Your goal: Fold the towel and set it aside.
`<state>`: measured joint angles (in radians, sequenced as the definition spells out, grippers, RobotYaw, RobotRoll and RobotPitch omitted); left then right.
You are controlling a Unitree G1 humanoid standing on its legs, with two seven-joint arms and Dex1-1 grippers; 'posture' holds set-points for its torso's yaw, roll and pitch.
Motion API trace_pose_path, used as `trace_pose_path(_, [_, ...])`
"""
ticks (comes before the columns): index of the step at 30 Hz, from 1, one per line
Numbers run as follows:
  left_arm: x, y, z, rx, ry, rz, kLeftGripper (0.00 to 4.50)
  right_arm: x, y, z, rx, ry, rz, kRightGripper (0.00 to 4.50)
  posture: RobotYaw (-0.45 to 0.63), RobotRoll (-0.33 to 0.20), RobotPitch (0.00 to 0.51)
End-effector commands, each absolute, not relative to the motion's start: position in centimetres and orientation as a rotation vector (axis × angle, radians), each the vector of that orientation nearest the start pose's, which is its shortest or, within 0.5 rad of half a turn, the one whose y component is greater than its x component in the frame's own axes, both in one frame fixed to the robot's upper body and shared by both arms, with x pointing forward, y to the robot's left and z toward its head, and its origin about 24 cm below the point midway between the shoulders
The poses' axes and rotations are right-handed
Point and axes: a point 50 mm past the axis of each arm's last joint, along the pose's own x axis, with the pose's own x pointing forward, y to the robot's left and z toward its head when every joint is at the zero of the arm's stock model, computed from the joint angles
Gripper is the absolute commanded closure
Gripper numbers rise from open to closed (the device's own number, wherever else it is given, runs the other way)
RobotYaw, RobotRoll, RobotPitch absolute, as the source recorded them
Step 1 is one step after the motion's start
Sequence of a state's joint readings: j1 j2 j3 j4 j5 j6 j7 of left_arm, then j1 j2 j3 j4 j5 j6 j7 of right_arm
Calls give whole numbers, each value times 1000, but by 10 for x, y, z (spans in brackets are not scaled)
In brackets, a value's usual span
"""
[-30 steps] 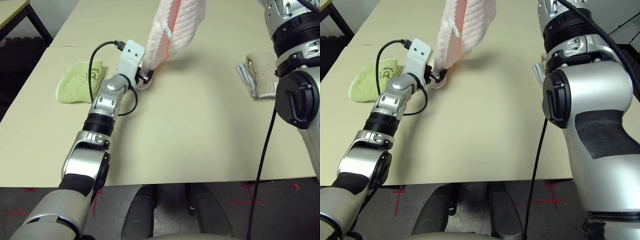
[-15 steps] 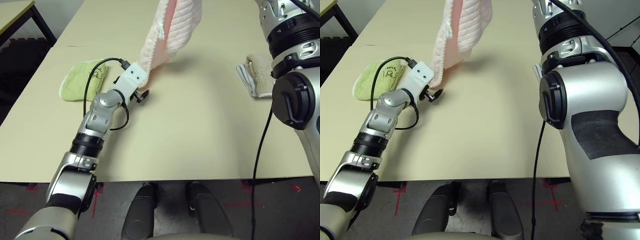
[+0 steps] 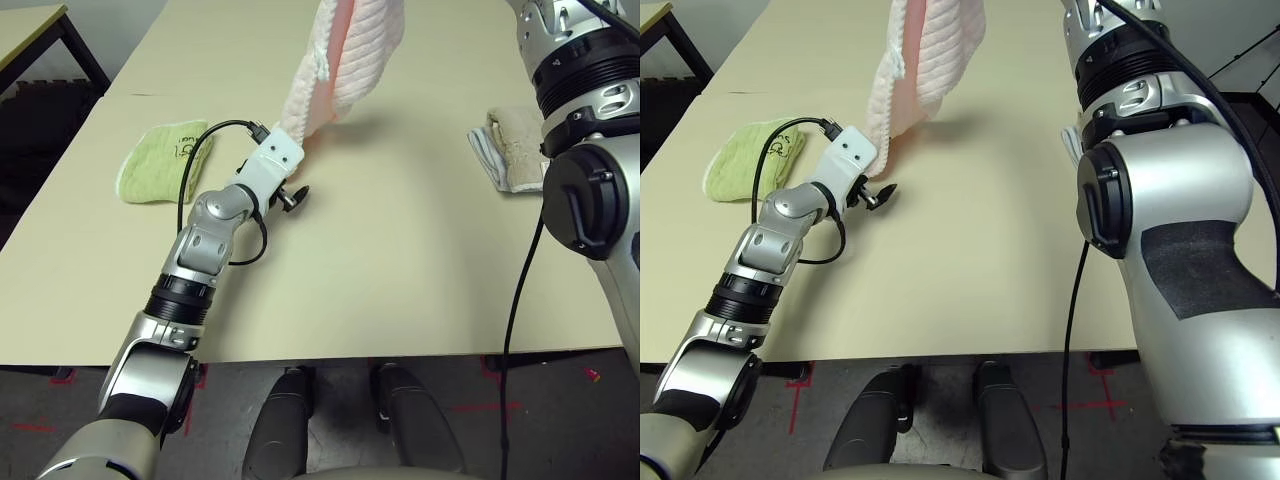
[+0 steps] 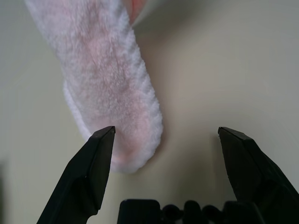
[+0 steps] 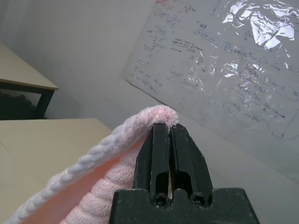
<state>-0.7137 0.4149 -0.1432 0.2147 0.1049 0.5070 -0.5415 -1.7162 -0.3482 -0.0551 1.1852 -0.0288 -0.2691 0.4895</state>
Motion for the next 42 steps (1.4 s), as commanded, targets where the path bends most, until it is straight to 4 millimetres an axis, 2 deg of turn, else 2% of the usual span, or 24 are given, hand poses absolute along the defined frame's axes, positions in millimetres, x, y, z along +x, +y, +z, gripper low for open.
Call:
trace_pose_path(1, [362,167,166,555,169,-492,0,386,-109,417,-408,-713,472,4441,83,0,201])
trace_pose_path(13, [350,178,172,622,211,-538,0,385,-106,416,-388,-716,482,4441,75,0,262])
trace_pose_path(20, [345,178,172,610,237,-547,0,385,-103,416,-369,-725,487,4441,68,0,274])
trace_pose_path(23, [346,173,170,602,226,-554,0,384,-102,417,-364,-729,490,4441,66,0,275])
trace_pose_path(27, [344,155,169,564,221,-628,0,383,-101,419,-364,-736,491,4441,61,0,277])
trace_pose_path(35, [356,144,161,469,260,-610,0,383,-101,419,-364,-737,489,4441,57,0,279])
trace_pose_path(42, [374,160,160,530,243,-497,0,383,-102,420,-370,-737,488,4441,42,0,278])
